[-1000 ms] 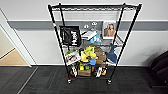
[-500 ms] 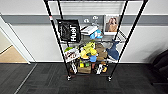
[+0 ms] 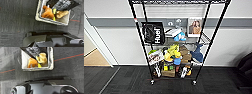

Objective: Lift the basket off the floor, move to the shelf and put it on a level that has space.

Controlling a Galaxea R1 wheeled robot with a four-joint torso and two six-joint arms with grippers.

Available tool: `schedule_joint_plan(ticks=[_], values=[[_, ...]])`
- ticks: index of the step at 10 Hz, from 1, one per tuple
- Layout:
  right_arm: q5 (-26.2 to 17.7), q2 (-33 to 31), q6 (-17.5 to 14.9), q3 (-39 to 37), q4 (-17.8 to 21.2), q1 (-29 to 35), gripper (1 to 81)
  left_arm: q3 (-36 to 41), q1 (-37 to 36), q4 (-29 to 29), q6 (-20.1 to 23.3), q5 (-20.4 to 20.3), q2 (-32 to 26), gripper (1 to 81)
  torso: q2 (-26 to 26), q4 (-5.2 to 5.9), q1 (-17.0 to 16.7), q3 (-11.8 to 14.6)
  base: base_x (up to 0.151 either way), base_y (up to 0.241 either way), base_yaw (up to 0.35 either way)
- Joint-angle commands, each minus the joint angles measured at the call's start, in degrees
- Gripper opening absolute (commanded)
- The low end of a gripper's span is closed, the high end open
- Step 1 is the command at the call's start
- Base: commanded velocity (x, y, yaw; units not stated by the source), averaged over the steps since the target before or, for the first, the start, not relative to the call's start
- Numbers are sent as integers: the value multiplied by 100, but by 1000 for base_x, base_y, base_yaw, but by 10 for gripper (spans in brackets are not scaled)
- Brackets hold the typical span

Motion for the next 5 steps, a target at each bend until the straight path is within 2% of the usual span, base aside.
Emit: schedule_joint_plan(ticks=[1,2,5], values=[[-456,-128,11,35,115,441,811,-35,-649,-105,-13,751,-105,811,-557,0,361,0,0,0,0],[-500,-128,10,26,115,468,811,-35,-789,-96,-13,926,-114,811,-755,0,485,-2,0,0,0],[-500,-128,10,17,124,485,811,-35,-966,-70,-13,997,-79,811,-1346,0,857,-2,0,0,0]])
